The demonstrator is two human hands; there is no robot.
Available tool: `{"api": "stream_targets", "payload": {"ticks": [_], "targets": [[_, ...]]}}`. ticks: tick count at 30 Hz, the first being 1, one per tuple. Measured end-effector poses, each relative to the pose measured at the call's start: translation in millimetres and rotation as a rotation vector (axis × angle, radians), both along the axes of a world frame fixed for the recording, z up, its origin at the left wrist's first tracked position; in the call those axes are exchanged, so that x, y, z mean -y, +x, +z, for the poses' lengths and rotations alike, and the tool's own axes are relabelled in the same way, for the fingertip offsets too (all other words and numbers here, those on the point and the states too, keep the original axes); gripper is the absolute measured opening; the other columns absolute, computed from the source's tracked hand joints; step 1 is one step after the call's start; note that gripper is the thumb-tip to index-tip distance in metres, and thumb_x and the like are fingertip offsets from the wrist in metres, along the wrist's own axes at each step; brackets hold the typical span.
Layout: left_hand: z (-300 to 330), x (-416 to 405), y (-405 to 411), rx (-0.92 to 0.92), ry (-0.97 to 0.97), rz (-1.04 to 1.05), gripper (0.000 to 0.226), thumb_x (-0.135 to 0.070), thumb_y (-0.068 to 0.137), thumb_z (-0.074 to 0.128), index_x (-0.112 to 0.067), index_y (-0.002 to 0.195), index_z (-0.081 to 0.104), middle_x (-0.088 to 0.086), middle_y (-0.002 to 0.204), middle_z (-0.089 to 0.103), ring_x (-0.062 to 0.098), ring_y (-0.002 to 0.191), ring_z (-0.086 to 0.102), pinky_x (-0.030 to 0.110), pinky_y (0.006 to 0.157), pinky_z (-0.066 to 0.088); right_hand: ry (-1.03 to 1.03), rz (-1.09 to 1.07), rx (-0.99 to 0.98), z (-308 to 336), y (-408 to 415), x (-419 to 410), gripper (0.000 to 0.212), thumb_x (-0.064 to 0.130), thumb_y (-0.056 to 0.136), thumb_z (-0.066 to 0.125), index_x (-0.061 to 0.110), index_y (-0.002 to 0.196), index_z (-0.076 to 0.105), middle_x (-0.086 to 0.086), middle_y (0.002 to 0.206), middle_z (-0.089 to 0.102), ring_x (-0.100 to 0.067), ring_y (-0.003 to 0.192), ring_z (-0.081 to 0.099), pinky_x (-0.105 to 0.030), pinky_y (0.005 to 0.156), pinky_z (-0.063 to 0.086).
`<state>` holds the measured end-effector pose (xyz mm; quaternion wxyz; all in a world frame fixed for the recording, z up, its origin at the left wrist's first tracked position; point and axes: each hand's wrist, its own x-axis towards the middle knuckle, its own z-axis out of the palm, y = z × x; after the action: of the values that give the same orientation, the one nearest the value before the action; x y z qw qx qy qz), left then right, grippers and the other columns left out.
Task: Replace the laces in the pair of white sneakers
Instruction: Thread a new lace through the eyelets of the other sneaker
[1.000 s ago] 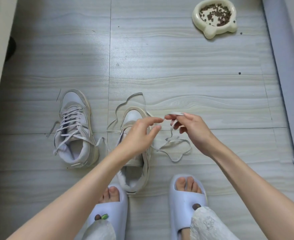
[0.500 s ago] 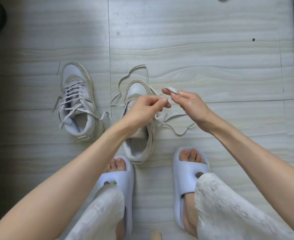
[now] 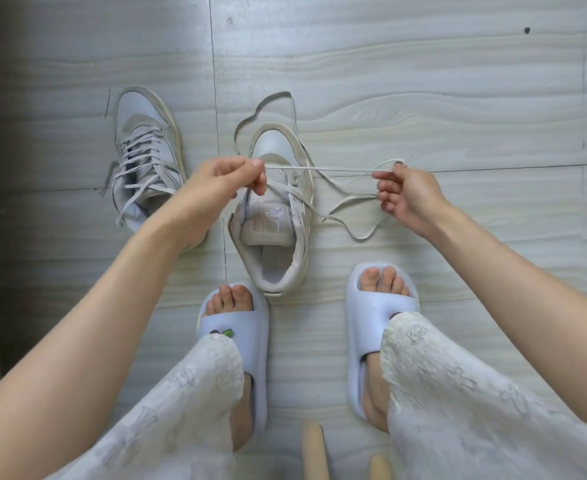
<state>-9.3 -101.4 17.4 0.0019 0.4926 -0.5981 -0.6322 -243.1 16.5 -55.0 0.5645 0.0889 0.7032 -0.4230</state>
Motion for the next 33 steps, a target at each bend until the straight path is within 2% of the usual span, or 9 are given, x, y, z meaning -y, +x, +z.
{"api": "stream_targets", "payload": {"ticks": [2,4,8,12,17,23,26,29,33], "targets": [[-2.6,-0.2,1.0,0.011,-0.003,0.015,0.027,-0.025,0.097,0.046,-0.024,0.077,0.063,-0.013,0.065,0.059,-0.002,0.067,0.053,0.018,0.069,0.035,-0.020,-0.256,0.120,0.6,-4.7,-2.5,0.040,0.028,0.101,0.031,0.010,0.075,0.055,0.002,0.058,0.051,-0.006,0.035,0.046,-0.014,0.038,0.025],[-4.8,-5.4,-3.1,0.014,0.002,-0.020,0.027,-0.020,0.098,0.045,-0.021,0.079,0.064,-0.012,0.062,0.055,-0.001,0.060,0.049,0.016,0.060,0.034,-0.036,-0.340,0.217,4.2,-1.8,-3.6,0.039,0.033,0.100,0.038,0.009,0.074,0.054,0.001,0.055,0.058,-0.007,0.039,0.053,-0.014,0.040,0.030],[-8.0,-18.4,-19.2,0.053,0.002,-0.054,0.026,-0.019,0.097,0.047,-0.018,0.079,0.066,-0.010,0.054,0.053,-0.003,0.048,0.044,0.008,0.050,0.033,0.005,0.041,0.314,18.5,30.0,-4.2,0.026,0.028,0.094,0.053,0.007,0.078,0.057,0.000,0.055,0.061,-0.007,0.042,0.057,-0.012,0.038,0.038],[-13.0,-25.6,-26.7,0.070,-0.003,-0.080,0.023,-0.024,0.095,0.053,-0.023,0.077,0.067,-0.010,0.055,0.052,0.002,0.055,0.043,0.019,0.059,0.034,-0.159,0.290,0.304,30.7,58.2,3.0,0.016,0.021,0.092,0.056,0.008,0.088,0.065,0.002,0.062,0.055,-0.007,0.055,0.051,-0.014,0.046,0.036],[-15.2,-28.7,-27.0,0.061,-0.010,-0.085,0.021,-0.029,0.093,0.056,-0.022,0.077,0.068,-0.011,0.052,0.052,0.017,0.067,0.044,0.028,0.067,0.035,-0.269,0.220,0.334,32.0,66.8,9.1,0.008,0.010,0.087,0.060,0.014,0.081,0.063,0.004,0.067,0.053,-0.007,0.061,0.048,-0.015,0.048,0.031],[-16.6,-26.7,-29.2,0.119,-0.128,-0.092,0.019,-0.023,0.093,0.056,-0.012,0.086,0.070,-0.006,0.064,0.059,-0.003,0.044,0.043,0.007,0.045,0.030,-0.248,0.130,0.221,24.9,68.0,8.6,0.019,0.011,0.088,0.060,0.015,0.071,0.053,0.004,0.061,0.057,-0.006,0.055,0.053,-0.016,0.045,0.028],[-21.0,-26.5,-30.8,0.159,-0.185,-0.154,0.019,-0.020,0.093,0.054,-0.011,0.088,0.069,-0.006,0.067,0.059,-0.007,0.049,0.047,0.006,0.049,0.032,-0.271,0.126,0.186,22.8,67.5,9.0,0.017,0.010,0.090,0.058,0.013,0.074,0.054,0.004,0.060,0.064,-0.006,0.055,0.058,-0.016,0.046,0.031],[-30.6,-25.4,-30.8,0.212,-0.415,-0.139,0.015,-0.021,0.090,0.056,-0.014,0.088,0.070,-0.011,0.072,0.060,-0.006,0.066,0.053,0.009,0.065,0.035,-0.271,0.095,0.168,18.5,67.9,13.5,0.015,0.009,0.090,0.059,0.012,0.076,0.054,0.004,0.058,0.065,-0.005,0.054,0.060,-0.013,0.045,0.035],[-53.5,-14.2,-28.2,0.421,-0.600,-0.190,0.020,-0.029,0.089,0.053,-0.020,0.097,0.069,0.004,0.100,0.061,0.029,0.106,0.046,0.035,0.093,0.032,-0.245,0.114,0.070,9.1,62.2,22.8,0.018,0.005,0.088,0.060,0.011,0.072,0.055,0.004,0.057,0.066,-0.004,0.054,0.062,-0.012,0.046,0.039]]}}
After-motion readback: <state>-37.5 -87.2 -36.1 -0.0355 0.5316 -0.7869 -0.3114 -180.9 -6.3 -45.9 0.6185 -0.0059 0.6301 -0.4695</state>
